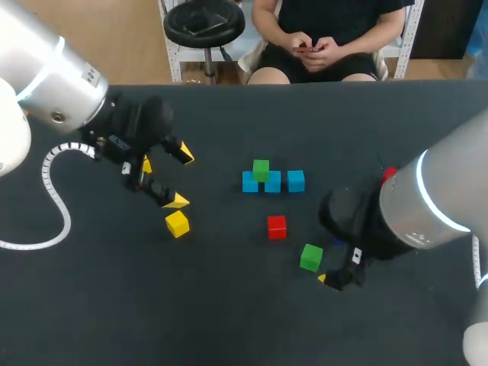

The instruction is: Place the blue cubes, place green cubes on the blue cubes, place the yellow cubes on the green cubes, then place the red cubes on the yellow cubes, and place purple cube on the red cubes.

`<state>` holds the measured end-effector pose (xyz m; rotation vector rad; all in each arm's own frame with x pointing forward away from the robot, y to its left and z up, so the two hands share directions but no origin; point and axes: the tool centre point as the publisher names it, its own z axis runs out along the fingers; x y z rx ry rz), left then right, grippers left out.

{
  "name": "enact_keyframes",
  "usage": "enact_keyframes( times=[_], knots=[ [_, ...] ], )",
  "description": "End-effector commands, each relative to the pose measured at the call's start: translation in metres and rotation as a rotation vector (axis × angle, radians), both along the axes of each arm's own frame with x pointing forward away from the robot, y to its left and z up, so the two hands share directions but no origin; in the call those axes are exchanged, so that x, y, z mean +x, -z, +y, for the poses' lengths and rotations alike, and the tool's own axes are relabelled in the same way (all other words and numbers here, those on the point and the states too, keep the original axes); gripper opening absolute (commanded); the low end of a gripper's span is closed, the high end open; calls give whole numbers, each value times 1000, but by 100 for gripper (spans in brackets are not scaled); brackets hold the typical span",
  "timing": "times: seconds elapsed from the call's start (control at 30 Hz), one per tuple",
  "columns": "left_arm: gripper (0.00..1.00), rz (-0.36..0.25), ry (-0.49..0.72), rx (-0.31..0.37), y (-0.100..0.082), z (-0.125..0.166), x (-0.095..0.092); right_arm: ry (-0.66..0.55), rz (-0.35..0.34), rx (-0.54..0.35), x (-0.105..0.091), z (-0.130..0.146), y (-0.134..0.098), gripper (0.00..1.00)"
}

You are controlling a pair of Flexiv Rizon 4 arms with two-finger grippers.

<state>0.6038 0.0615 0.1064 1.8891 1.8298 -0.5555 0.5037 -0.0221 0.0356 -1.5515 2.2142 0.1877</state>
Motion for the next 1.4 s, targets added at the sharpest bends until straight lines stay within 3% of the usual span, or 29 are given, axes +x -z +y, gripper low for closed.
enact_keyframes(
  times=[0.03, 0.43, 0.9, 0.93, 1.0, 1.1, 1.23, 1.4],
  knots=[
    [100, 0, 3, -2, 0, 1, 1, 36, -80, -17, 11, 6, 22, 100],
    [100, 0, 3, -2, 0, 1, 1, 22, -74, 16, 25, 10, 32, 100],
    [100, 0, 3, -2, 0, 1, 1, 33, -47, 25, 29, 12, 41, 100],
    [100, 0, 3, -2, 0, 1, 1, 34, -47, 25, 29, 12, 41, 92],
    [100, 0, 3, -2, 0, 1, 1, 38, -46, 23, 29, 13, 41, 64],
    [100, 0, 3, -2, 0, 1, 1, 47, -43, 23, 30, 13, 42, 64],
    [100, 0, 3, -2, 0, 1, 1, 48, -40, 32, 31, 13, 43, 44],
    [100, 0, 3, -2, 0, 1, 1, 44, -34, 38, 32, 15, 44, 38]
  ],
)
